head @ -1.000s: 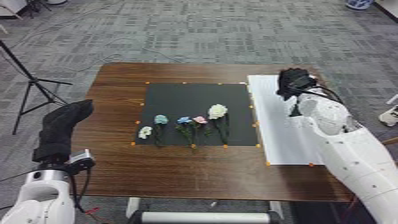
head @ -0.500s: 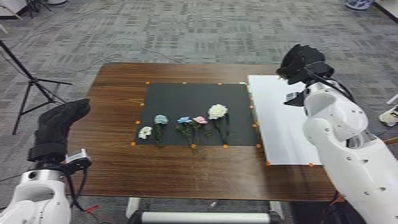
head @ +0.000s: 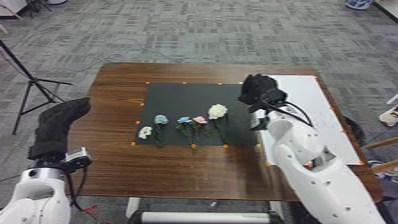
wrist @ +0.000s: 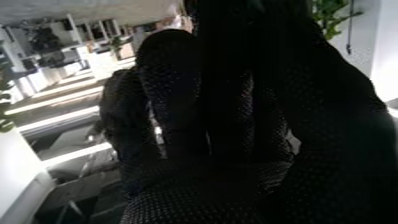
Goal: Arrange flowers
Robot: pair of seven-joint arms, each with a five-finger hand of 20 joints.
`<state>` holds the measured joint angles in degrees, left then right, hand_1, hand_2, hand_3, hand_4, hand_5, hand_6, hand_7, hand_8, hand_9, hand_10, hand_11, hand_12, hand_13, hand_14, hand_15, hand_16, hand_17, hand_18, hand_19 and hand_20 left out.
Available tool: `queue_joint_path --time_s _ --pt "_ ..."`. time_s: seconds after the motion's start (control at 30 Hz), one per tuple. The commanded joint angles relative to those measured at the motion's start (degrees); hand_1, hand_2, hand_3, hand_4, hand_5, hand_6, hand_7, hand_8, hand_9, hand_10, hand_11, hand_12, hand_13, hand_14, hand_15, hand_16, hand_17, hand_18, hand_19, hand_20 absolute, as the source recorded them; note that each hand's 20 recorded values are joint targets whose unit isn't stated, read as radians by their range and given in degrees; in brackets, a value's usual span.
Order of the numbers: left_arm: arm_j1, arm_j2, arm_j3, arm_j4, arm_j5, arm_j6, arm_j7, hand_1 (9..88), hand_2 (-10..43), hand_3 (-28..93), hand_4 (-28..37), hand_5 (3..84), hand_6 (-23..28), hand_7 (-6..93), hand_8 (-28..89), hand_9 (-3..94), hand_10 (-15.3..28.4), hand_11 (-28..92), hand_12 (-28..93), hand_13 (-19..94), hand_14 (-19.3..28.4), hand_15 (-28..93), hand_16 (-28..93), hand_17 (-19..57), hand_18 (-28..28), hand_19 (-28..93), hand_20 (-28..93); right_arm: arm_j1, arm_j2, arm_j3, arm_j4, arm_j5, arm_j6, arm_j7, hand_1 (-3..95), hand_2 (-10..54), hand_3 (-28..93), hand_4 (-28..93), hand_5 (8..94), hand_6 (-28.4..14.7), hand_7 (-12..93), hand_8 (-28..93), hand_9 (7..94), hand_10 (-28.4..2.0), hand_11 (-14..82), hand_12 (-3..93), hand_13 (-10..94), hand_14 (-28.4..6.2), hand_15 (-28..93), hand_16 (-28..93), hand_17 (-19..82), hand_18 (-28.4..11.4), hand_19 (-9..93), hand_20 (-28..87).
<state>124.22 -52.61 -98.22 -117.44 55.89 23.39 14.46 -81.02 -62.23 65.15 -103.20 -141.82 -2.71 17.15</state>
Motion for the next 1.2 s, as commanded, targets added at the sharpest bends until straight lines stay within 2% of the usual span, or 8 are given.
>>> queue_joint_path --time_s 0.03,0.43,0.73,0.93,1.03,1.2 --pt "0.9 -0.23 -0.43 -0.80 0.07 0.19 -0.32 27.1 4.1 69 -26.1 51.5 3.6 18.5 -8 48.9 13.4 22 11 37 16.6 20 -2 4.2 10.0 6 14 -4.6 0.8 -0.4 -1.1 -1.4 -2.3 -1.3 59.8 -9.5 57 -22 85.2 2.8 21 6 93.7 -7.6 15.4 34.1 73 -10.6 61 38 35 -23.5 78 57" --pt "0.5 -0.16 -0.09 -0.67 0.24 -0.35 -0.63 27.1 4.1 68 -26.1 51.4 3.5 18.7 -8 48.8 13.3 22 11 37 16.5 20 -2 3.6 10.7 7 14 -5.3 0.9 -1.3 -0.7 -1.5 -3.1 -2.3 59.0 -9.5 58 -23 83.5 3.9 24 4 93.3 -7.2 11.5 35.3 71 -10.1 60 37 35 -22.6 77 56" --pt "0.1 -0.07 0.03 -0.46 0.41 -1.15 -1.41 27.0 4.1 69 -26.1 51.3 3.5 18.8 -8 48.7 13.3 22 11 36 16.6 20 -2 3.3 10.9 7 14 -5.4 -0.4 -0.8 0.7 -0.7 -2.8 -2.1 58.4 -9.5 58 -22 83.1 4.0 24 3 93.0 -7.9 11.5 35.0 71 -10.2 60 37 34 -22.8 77 56" --pt "0.7 -0.05 -0.38 -0.69 0.29 -1.23 -1.55 27.1 4.1 68 -26.1 51.3 3.5 18.7 -8 48.7 13.3 22 11 36 16.6 20 -2 3.3 11.0 7 14 -5.4 -0.6 -1.0 0.8 -0.2 -3.4 -1.8 55.2 -9.5 57 -20 82.3 3.7 25 3 90.8 -9.2 15.7 31.2 70 -10.9 60 37 34 -23.2 77 56" --pt "0.3 0.06 -0.23 -0.47 0.35 -1.62 -1.88 27.0 4.1 69 -26.0 51.2 3.5 18.7 -8 48.7 13.4 22 11 36 16.6 20 -2 3.2 11.0 7 14 -5.2 -0.5 -0.9 0.7 0.1 -3.4 -1.7 54.4 -9.5 57 -19 82.2 3.5 24 3 90.4 -9.5 17.0 29.7 70 -11.1 60 37 34 -23.3 77 56" --pt "0.3 0.12 -0.22 -0.52 0.45 -1.81 -1.87 27.0 4.1 69 -26.0 51.1 3.5 18.7 -8 48.7 13.4 22 11 36 16.6 20 -2 3.2 11.0 7 14 -5.3 -0.5 0.1 0.7 2.4 -3.3 -3.3 49.0 -9.5 55 -16 81.5 2.5 23 4 88.0 -10.8 22.2 22.0 69 -11.9 60 36 33 -23.7 77 57"
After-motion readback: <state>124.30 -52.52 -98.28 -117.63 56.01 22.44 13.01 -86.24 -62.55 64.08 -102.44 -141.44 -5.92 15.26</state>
